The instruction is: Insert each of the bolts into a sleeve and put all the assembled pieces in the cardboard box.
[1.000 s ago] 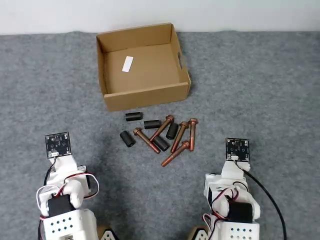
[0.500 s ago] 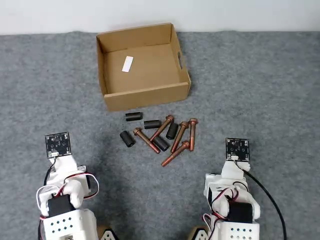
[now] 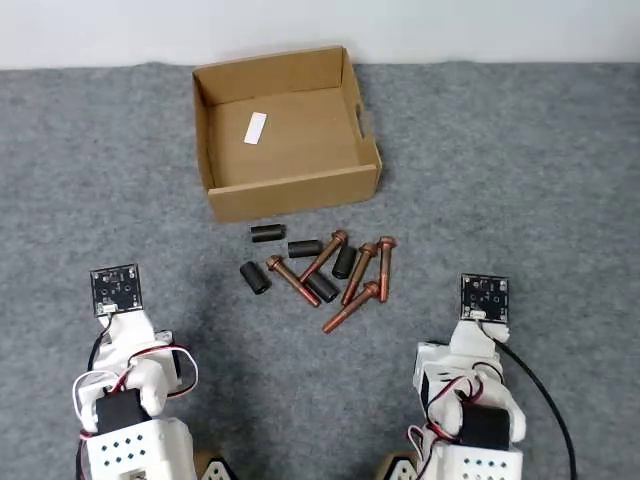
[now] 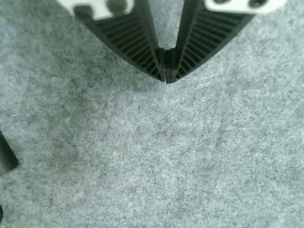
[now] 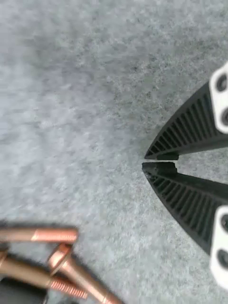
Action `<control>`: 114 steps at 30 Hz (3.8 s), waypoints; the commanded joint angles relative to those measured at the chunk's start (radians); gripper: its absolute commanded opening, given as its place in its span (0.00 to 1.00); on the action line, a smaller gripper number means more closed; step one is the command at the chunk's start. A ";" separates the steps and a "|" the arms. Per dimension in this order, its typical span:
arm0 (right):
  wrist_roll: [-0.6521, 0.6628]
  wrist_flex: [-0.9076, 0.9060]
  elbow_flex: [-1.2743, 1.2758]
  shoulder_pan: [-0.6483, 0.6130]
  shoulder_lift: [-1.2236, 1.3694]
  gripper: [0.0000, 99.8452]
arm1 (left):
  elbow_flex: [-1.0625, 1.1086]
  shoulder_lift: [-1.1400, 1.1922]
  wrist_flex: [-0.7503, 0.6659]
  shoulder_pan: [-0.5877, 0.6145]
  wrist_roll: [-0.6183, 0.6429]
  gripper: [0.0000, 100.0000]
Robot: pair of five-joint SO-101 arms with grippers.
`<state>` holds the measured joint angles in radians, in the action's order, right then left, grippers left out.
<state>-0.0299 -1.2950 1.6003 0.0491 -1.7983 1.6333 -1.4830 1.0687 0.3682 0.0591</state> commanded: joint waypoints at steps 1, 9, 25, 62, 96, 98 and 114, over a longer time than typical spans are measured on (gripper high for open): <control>0.009 0.002 -0.155 0.030 0.005 0.01 | -0.007 -0.003 -0.020 0.009 0.003 0.01; 0.003 -0.081 -0.540 -0.128 0.180 0.01 | -0.007 -0.003 -0.020 0.009 0.003 0.01; 0.404 -0.243 -1.243 -0.437 1.256 0.01 | -0.007 -0.003 -0.020 0.009 0.003 0.01; 0.397 -0.288 -2.035 -0.616 2.439 0.15 | -0.007 -0.003 -0.020 0.009 0.003 0.01; 0.393 -0.501 -2.088 -0.588 1.968 0.01 | -0.007 -0.003 -0.020 0.009 0.003 0.01; 0.393 -0.501 -2.082 -0.587 1.902 0.01 | -0.007 -0.003 -0.020 0.009 0.003 0.01; 0.391 -0.501 -1.811 -0.209 1.468 0.01 | -0.016 -0.003 -0.018 0.009 0.002 0.01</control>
<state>0.3583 -1.7538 -0.2516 -0.2240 -0.2148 1.6333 -1.4830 1.0687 0.3682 0.0591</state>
